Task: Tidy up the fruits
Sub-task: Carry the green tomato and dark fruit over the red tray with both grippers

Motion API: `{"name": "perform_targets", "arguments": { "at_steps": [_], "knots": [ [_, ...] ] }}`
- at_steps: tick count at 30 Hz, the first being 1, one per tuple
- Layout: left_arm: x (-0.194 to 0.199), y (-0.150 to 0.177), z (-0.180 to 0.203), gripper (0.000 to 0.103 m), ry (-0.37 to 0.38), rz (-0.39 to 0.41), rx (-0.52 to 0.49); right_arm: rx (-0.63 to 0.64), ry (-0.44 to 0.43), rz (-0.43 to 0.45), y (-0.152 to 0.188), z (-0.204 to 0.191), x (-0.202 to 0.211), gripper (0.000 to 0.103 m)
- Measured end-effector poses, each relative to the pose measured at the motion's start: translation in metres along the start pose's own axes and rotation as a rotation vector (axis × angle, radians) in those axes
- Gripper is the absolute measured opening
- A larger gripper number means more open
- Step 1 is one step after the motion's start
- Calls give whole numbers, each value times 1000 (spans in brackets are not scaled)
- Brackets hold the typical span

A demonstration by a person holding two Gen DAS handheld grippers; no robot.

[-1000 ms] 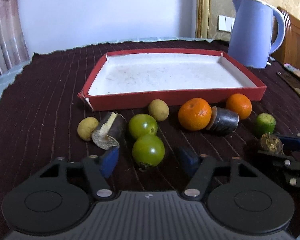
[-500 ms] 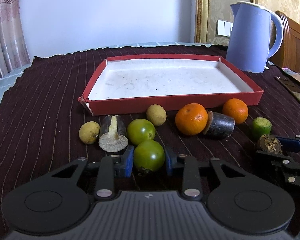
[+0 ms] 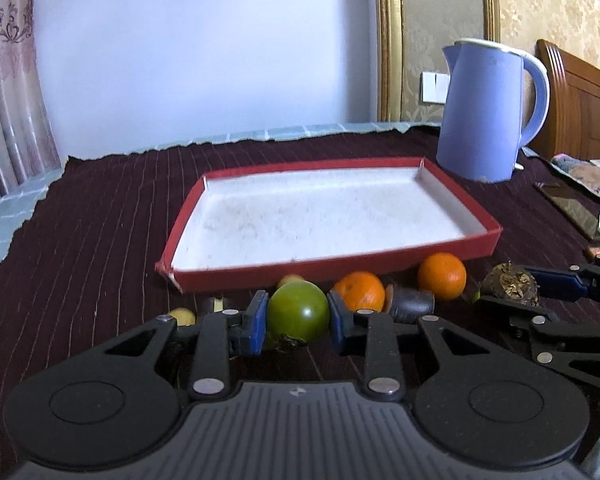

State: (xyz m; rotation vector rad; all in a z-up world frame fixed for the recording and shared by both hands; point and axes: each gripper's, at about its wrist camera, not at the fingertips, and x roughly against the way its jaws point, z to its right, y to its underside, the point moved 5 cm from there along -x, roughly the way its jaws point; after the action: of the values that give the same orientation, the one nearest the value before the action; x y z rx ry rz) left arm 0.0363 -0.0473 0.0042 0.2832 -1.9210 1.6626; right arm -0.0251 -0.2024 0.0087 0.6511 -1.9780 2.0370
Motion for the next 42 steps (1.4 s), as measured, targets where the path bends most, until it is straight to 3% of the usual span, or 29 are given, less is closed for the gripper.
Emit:
{"name": "perform_targets", "arguments": {
  "at_steps": [12,42],
  "knots": [
    [-9,-27,-3,31,-48,25,-4,-5,65,42,-24,12,-8,37],
    [-73,-54,-13,31,-115,-68,0,-20,103,47,-55,36,-53,36]
  ]
}}
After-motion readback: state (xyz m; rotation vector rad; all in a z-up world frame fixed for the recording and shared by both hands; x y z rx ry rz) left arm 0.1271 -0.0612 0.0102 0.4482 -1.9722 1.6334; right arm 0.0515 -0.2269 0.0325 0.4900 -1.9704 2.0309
